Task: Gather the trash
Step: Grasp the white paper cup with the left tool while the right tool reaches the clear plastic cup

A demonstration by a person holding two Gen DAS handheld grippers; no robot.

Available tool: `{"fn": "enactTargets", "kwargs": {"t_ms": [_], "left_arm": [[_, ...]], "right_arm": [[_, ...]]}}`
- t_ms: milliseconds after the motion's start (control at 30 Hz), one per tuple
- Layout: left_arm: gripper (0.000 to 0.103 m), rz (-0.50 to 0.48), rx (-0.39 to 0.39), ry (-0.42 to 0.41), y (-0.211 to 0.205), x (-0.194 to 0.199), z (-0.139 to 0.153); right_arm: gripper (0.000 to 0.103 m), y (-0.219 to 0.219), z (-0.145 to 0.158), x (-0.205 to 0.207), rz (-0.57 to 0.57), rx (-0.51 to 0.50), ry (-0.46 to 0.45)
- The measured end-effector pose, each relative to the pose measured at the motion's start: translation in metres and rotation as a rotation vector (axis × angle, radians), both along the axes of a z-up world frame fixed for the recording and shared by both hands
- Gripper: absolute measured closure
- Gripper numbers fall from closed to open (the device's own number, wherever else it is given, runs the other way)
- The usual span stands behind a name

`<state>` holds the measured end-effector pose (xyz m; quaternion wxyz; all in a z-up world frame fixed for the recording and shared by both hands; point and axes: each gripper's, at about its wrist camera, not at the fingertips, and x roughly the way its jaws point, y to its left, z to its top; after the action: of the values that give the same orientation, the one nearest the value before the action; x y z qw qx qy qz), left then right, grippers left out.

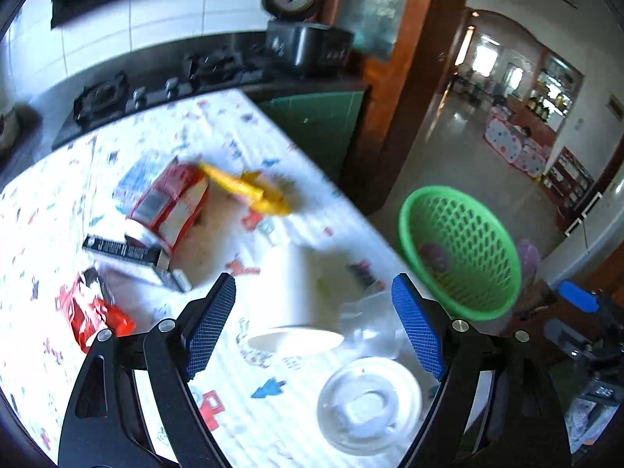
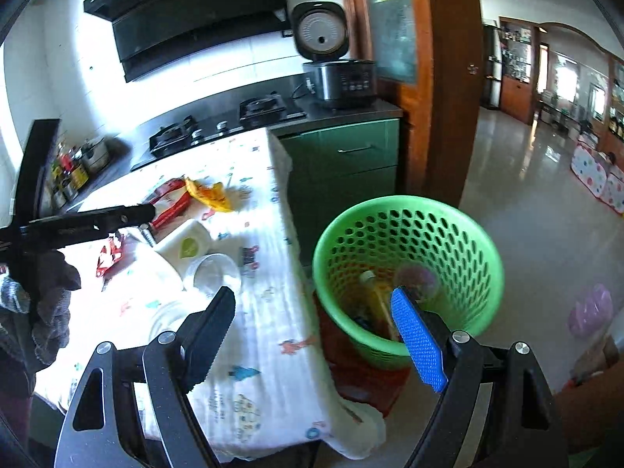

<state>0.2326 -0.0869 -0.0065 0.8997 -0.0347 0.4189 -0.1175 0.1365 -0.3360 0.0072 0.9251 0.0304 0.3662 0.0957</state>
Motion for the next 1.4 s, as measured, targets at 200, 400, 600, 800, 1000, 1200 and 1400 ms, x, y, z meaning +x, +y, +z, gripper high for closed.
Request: {"fn": "enactTargets", "kwargs": {"t_ms": [200, 400, 600, 800, 1000, 1200, 1400], "left_arm": [[0.021, 0.018, 0.033, 0.099, 0.009, 0.026, -0.039], [0.018, 0.023, -0.044, 0.187, 0.016, 0.041, -0.063], [0.024, -0.011, -0.064, 0.203, 0.012, 0.040, -0.072], [0.037, -0.035, -0.053, 0.183, 0.009, 0.036, -0.072], [0.038, -0.010, -0.033, 0.135, 0.027, 0.016, -0.058], [0.038, 0.021, -0.020, 0.101, 0.050, -0.006, -0.049], [0.038, 0.049, -0.029, 0.091, 0.072, -0.028, -0.049]], "right_arm": [[0.024, 0.020, -0.008, 0.006, 0.045, -0.015, 0.023], [0.024, 0.033, -0.018, 0.015, 0.085, -0.004, 0.049], [0.024, 0.049, -0.030, 0.025, 0.149, -0.001, 0.072], [0.024, 0.064, -0.043, 0.036, 0.215, 0.011, 0.098], [0.022, 0.086, -0.058, 0.053, 0.288, 0.004, 0.124], [0.019, 0.104, -0.069, 0.071, 0.328, 0.004, 0.134], [0.016, 0.112, -0.082, 0.089, 0.368, -0.002, 0.157]]}}
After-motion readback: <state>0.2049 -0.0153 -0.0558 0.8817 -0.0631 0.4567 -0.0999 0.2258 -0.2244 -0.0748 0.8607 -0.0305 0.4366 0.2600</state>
